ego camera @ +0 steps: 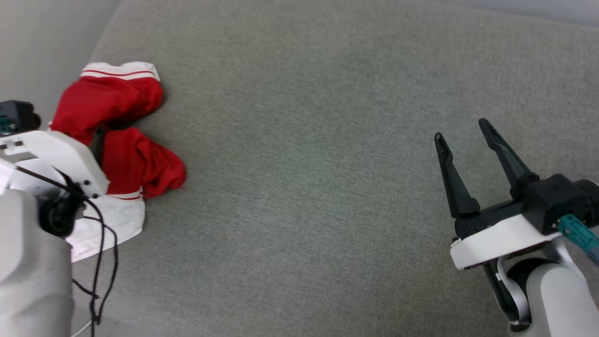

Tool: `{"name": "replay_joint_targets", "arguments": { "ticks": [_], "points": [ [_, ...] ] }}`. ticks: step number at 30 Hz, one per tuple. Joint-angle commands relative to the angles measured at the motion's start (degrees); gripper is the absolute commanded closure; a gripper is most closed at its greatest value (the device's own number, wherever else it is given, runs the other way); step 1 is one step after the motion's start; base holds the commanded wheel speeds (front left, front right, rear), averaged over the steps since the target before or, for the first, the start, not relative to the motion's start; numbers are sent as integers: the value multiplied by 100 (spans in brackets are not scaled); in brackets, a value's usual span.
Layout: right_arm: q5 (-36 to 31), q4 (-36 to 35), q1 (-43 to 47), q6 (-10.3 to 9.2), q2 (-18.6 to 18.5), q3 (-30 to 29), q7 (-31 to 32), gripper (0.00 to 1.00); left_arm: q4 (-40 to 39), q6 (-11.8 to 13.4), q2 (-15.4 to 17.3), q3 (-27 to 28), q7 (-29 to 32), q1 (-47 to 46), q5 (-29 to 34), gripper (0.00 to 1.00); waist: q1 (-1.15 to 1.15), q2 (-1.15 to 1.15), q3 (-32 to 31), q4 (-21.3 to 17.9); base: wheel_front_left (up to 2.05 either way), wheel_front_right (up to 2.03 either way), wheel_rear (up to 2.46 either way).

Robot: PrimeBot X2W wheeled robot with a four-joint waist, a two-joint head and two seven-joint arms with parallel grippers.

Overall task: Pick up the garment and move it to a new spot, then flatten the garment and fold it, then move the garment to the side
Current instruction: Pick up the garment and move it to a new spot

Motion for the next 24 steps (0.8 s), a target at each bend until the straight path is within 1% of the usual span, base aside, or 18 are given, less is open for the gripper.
{"name": "replay_joint_targets", "arguments": {
  "ticks": [1, 5, 8, 10, 14, 15, 16, 17, 18, 20, 22, 24],
  "points": [
    [9, 4, -122, -2, -29, -7, -29, 0, 114, -5, 113, 57, 171, -117, -50, 0, -1, 0, 322, -233, 0, 0, 0],
    [45, 44, -241, -2, -27, -11, -94, 0, 579, 21, 401, 153, 849, -270, -206, 0, -1, 0, 540, -337, 0, 0, 0],
    [60, 95, -317, -2, -41, 3, -134, 0, 928, 30, 557, 147, 1278, -297, -256, 0, -1, 0, 642, -400, 0, 0, 0],
    [90, 131, -363, -2, -47, 4, -158, 0, 1137, 12, 557, 121, 1546, -311, -329, 0, -1, 0, 679, -425, 0, 0, 0],
    [116, 195, -429, -2, -48, 7, -203, 0, 1528, -18, 445, 109, 2075, -200, -528, 0, -1, 0, 700, -462, 0, 0, 0],
    [126, 211, -437, -2, -45, 9, -205, 0, 1591, -25, 428, 101, 2147, -188, -561, 23, -1, 0, 697, -469, 0, 0, 0],
    [129, 224, -432, -2, -41, 5, -213, 0, 1592, -35, 428, 107, 2098, -196, -581, 63, -1, 0, 691, -473, 0, 0, 0],
    [133, 231, -429, -2, -36, -2, -217, 0, 1573, -38, 442, 106, 1995, -210, -580, 91, -1, 0, 680, -475, 0, 0, 0],
    [142, 246, -415, -2, -29, -13, -223, 0, 1573, -43, 445, 92, 1924, -209, -577, 100, -1, 0, 654, -473, 0, 0, 0],
    [126, 258, -374, -2, -14, -41, -250, 0, 1539, -10, 509, 69, 1652, -238, -493, 100, -1, 0, 582, -460, 0, 0, 0],
    [123, 280, -313, -2, 10, -63, -261, 0, 1485, 76, 598, 59, 1283, -291, -395, 100, -1, 0, 477, -448, 0, 0, 0],
    [119, 312, -257, -2, 32, -95, -279, 0, 1374, 199, 584, 92, 848, -367, -338, 100, -1, 0, 337, -420, 0, 0, 0]
  ]
}}
